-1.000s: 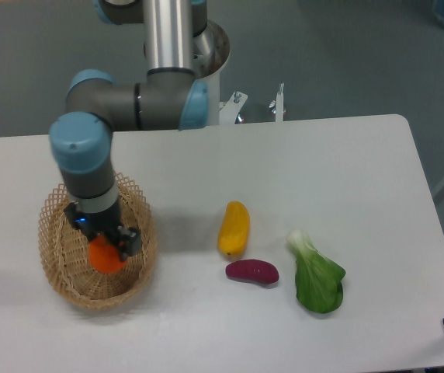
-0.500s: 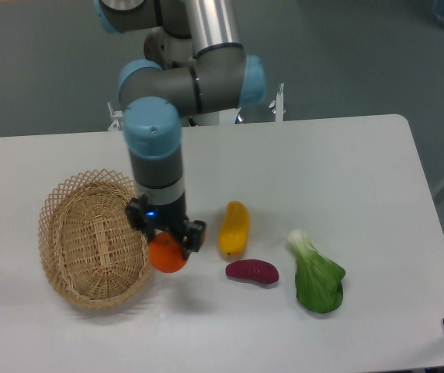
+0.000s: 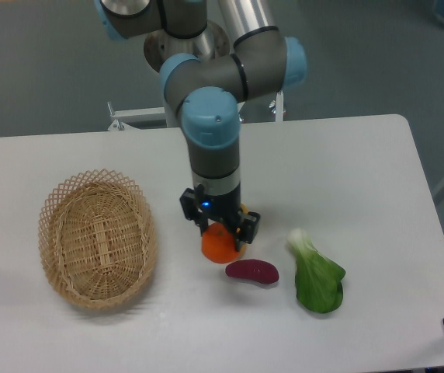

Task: Pick up the orange from the basket
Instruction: 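Carry the held orange out of the basket toward the bok choy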

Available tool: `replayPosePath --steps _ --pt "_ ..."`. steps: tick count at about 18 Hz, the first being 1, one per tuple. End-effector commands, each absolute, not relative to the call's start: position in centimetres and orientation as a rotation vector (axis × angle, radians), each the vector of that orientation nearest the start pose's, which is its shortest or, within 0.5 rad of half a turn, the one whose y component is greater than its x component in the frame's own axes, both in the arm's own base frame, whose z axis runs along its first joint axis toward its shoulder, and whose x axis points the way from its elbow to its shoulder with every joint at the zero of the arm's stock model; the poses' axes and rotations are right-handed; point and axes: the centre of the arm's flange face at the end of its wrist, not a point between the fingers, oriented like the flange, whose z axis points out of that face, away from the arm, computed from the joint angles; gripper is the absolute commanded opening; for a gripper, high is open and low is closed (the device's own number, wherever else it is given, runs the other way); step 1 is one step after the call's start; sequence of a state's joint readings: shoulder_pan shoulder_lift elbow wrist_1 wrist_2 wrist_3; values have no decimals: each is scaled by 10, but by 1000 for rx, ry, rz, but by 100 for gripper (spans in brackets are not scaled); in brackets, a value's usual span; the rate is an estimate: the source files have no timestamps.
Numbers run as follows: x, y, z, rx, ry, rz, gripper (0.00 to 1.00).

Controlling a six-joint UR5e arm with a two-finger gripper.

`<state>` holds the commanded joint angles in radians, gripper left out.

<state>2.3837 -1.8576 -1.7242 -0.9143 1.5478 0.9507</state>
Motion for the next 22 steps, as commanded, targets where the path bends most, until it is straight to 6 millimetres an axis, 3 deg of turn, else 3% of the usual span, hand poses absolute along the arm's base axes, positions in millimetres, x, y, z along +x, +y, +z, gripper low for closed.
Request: replayPosePath --steps 14,22 --pt "-400 462 332 -3021 329 323 46" --pt "-409 455 333 -3024 320 327 47"
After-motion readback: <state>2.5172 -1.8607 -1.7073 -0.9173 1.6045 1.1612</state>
